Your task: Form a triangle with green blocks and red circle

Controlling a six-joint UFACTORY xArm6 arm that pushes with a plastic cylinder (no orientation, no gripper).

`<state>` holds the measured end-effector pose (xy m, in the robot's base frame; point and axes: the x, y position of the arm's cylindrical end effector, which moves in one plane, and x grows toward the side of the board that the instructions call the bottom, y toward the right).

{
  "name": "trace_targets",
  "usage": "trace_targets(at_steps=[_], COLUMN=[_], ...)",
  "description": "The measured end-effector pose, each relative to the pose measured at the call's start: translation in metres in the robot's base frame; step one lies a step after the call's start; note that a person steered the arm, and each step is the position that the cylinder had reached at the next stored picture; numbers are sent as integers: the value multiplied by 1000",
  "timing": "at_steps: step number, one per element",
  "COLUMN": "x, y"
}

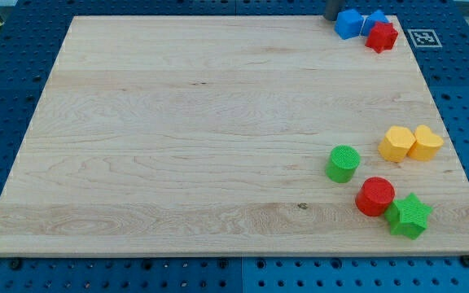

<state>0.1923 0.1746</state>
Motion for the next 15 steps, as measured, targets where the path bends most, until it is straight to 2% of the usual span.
trace_targets(at_steps=[2, 4, 6, 7, 11, 12, 14, 15], x=[19, 33, 135, 160, 160, 193, 331, 387], y=[-72, -77, -170, -177, -176, -174, -172, -153])
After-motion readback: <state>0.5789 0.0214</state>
